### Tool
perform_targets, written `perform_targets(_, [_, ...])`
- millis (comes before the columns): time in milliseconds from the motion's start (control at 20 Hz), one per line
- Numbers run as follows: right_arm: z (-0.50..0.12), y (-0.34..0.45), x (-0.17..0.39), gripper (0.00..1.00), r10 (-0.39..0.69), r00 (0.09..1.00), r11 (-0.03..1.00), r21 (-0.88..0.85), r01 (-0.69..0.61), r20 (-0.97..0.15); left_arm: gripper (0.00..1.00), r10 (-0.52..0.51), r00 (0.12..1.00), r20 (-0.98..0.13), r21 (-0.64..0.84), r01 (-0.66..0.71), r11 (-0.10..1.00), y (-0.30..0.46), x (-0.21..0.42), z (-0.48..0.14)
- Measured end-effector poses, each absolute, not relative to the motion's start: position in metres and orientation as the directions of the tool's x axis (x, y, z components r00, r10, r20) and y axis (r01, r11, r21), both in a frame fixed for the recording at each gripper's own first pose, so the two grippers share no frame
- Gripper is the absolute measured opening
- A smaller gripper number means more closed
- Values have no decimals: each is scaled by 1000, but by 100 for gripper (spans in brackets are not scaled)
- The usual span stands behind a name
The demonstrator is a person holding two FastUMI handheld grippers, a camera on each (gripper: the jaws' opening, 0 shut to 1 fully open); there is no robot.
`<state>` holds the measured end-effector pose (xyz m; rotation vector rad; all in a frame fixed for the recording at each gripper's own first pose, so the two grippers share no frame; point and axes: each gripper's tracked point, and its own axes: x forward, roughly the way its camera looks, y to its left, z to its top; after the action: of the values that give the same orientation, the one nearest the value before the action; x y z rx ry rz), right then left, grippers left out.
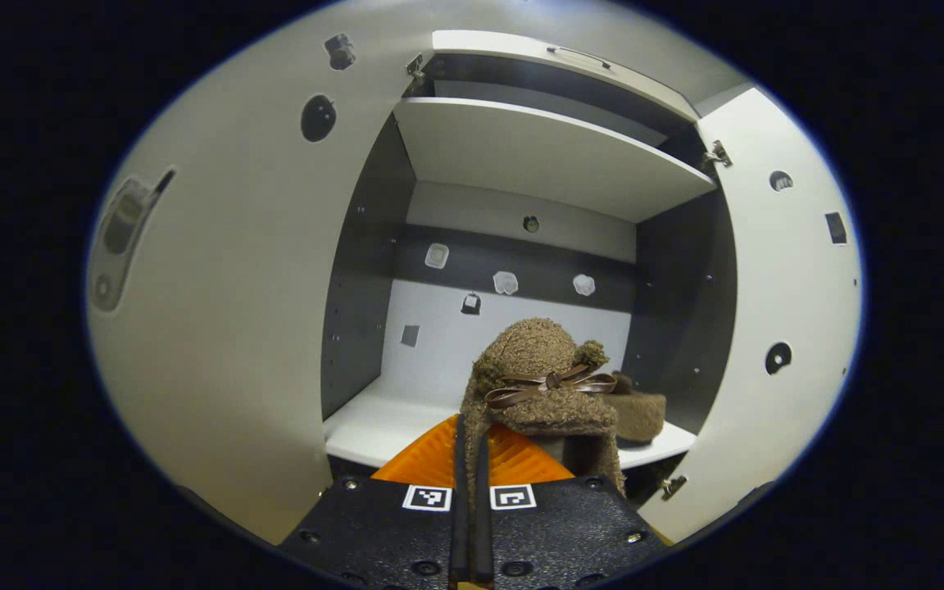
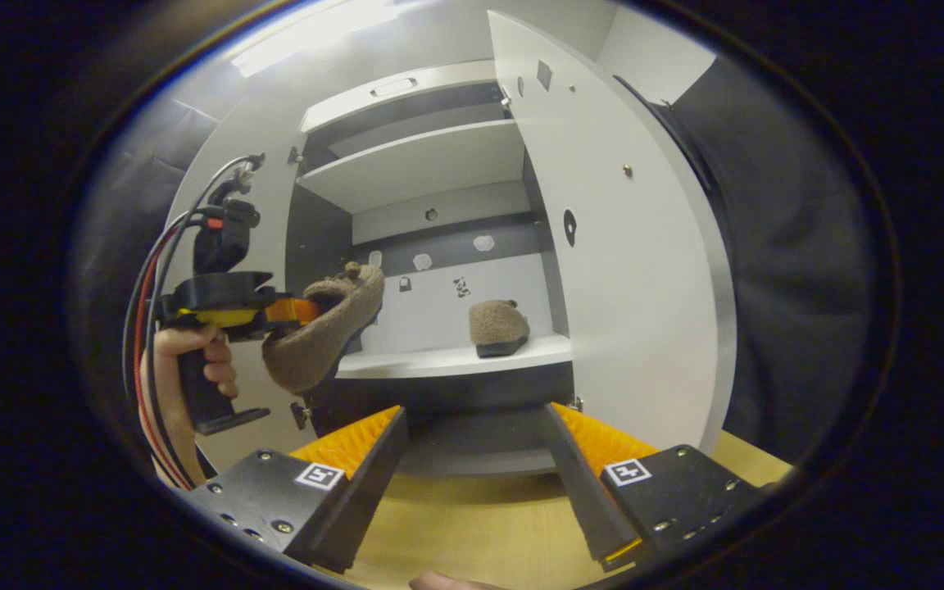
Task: Grab one shoe with the right hand and put it into the shoe cabinet, grab the other shoe with the left hand and put it into the shoe cabinet; then close the right door with the right hand and the left door with the left hand.
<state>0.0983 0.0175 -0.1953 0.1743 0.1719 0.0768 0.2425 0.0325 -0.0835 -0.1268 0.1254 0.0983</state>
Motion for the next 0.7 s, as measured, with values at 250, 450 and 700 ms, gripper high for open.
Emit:
perform_targets(250, [-197, 9, 111, 98, 100, 980, 977, 202, -65, -171, 3, 98, 985, -142, -109, -114, 988, 30, 309, -72])
perform_targets(450, [-193, 3, 119, 98, 99, 981, 977, 205, -64, -168, 4, 117, 972, -203, -127, -145, 981, 38, 353, -85])
perform_targets(700, [-175, 1, 118, 99, 106, 984, 975, 207, -75, -144, 4, 113, 936, -334, -125, -163, 979, 44, 383, -128])
